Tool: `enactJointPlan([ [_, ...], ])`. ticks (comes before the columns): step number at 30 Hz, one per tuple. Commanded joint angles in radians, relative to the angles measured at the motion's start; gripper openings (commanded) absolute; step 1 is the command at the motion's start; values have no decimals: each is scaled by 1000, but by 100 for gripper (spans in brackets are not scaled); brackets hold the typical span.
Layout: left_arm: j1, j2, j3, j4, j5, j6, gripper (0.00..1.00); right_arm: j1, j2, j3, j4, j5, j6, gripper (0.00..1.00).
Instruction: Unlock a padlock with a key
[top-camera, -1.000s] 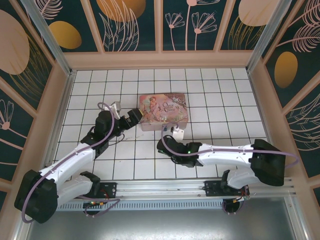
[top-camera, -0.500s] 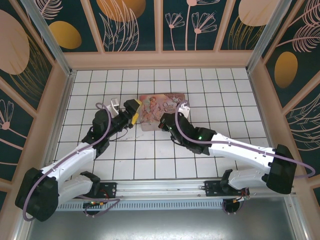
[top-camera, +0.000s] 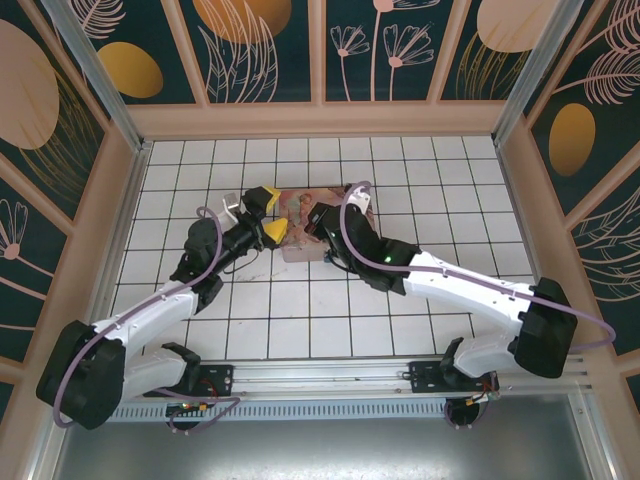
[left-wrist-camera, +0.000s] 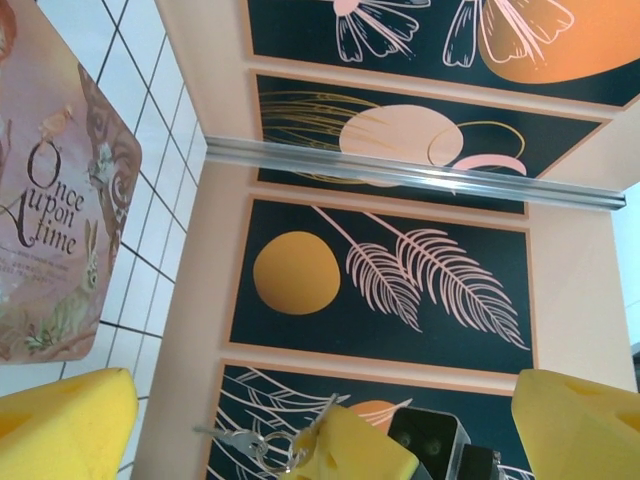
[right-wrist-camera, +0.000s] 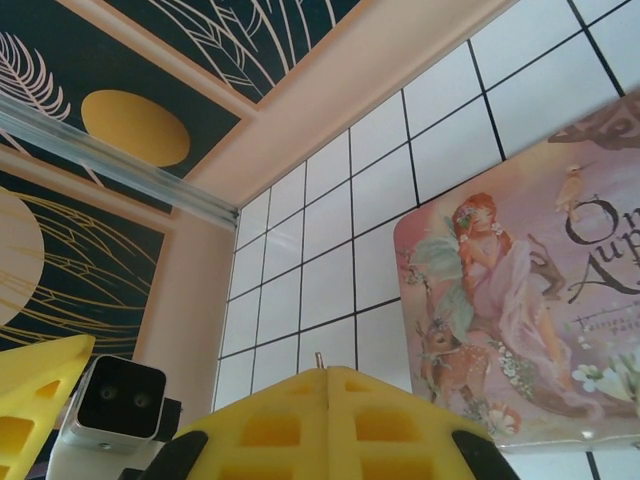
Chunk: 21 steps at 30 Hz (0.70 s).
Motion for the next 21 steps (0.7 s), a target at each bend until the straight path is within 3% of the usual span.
enactJointPlan([
  [1,2,20,-20,92,22,-79,96,-7,39,61,62,-26,-23,0],
  [21,2,90,-26,221,26,-160,96,6,188,129,143,-115,21,0],
])
